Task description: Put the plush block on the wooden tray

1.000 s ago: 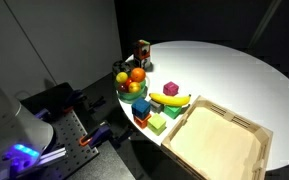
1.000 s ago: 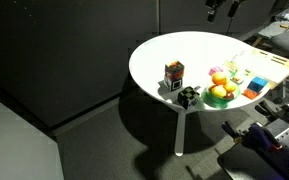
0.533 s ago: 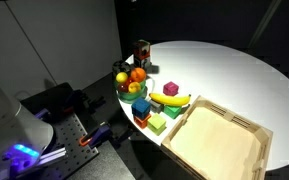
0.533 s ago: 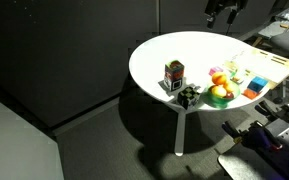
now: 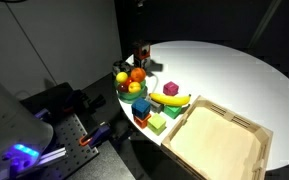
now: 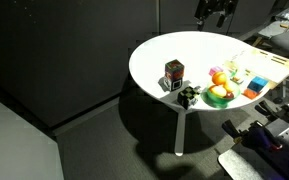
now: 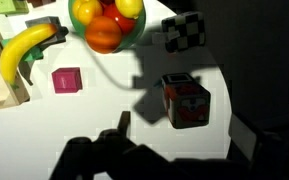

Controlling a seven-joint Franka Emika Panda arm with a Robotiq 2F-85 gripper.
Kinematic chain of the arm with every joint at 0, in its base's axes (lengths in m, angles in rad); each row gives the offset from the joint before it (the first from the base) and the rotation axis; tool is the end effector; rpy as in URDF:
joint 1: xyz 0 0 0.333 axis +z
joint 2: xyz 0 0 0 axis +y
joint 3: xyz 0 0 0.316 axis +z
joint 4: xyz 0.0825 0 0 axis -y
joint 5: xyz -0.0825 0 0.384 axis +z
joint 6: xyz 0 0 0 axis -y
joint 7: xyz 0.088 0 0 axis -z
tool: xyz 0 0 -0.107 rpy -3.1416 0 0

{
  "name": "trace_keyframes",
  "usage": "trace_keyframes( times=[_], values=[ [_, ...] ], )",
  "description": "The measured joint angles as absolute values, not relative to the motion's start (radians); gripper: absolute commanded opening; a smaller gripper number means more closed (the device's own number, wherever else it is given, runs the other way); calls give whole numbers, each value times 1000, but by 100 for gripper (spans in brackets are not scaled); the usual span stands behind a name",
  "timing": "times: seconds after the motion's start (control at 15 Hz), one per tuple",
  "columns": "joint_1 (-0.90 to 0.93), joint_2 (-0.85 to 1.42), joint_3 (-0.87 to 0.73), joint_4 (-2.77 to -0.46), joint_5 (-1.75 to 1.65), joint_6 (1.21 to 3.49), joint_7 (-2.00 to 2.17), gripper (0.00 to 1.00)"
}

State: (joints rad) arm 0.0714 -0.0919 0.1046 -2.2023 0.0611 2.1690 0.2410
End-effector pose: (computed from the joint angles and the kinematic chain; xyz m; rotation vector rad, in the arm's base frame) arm 0.5106 0.0939 0.4268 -3.0840 0.1514 -0.0746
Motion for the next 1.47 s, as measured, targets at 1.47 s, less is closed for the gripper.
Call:
trace_keyframes(
  times=[1.47],
  values=[
    [142, 201, 117, -1949, -74, 2072, 121, 100]
  ],
)
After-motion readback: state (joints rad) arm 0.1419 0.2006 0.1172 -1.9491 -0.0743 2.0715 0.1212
